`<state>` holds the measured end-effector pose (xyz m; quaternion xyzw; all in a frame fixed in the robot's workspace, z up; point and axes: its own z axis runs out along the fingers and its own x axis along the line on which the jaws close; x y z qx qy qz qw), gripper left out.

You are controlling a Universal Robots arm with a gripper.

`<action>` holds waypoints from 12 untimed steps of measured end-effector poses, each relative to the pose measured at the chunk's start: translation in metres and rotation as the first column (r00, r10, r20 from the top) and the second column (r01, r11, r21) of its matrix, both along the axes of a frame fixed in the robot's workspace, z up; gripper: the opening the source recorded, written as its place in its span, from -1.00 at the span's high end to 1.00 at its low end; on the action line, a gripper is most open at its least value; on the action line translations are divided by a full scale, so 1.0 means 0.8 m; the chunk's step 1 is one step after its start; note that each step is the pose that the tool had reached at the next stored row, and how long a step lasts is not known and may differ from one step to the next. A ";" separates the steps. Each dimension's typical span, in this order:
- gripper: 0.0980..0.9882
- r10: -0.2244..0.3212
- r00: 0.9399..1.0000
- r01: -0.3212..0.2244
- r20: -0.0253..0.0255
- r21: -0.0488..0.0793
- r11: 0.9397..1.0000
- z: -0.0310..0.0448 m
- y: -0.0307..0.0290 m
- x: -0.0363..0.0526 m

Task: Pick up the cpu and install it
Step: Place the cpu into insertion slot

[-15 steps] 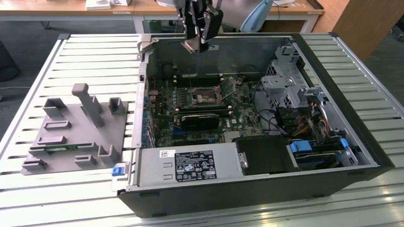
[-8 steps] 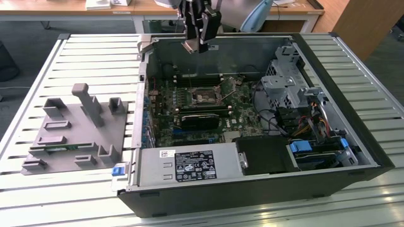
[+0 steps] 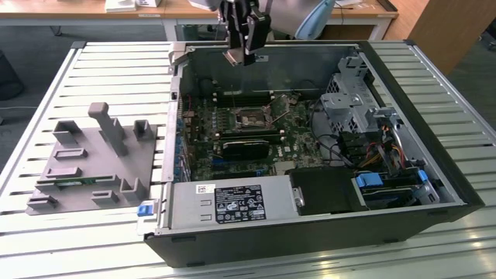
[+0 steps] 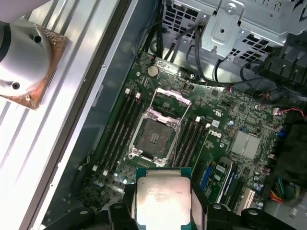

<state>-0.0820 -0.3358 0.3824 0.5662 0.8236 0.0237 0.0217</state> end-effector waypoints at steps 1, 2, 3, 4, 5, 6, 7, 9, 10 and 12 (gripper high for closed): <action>0.00 -0.009 1.000 0.009 0.000 0.000 1.000 -0.0003 0.0000 0.000; 0.00 -0.020 1.000 0.020 0.000 0.000 1.000 -0.0006 0.0000 0.000; 0.00 -0.033 0.999 0.033 0.000 0.000 0.999 -0.0009 0.0001 0.000; 0.00 -0.047 0.999 0.047 0.000 0.000 0.999 -0.0013 0.0001 0.000; 0.00 -0.064 0.998 0.064 0.000 0.000 0.998 -0.0016 0.0001 0.000; 0.00 -0.082 0.997 0.082 0.000 0.000 0.997 -0.0020 0.0001 0.000; 0.00 -0.099 0.995 0.099 0.000 0.000 0.995 -0.0023 0.0001 0.000; 0.00 -0.137 0.991 0.137 0.000 0.000 0.991 -0.0031 0.0001 0.000; 0.00 -0.153 0.988 0.153 0.000 0.000 0.988 -0.0034 0.0001 0.000; 0.00 -0.185 0.983 0.185 0.000 0.000 0.983 -0.0040 0.0002 0.000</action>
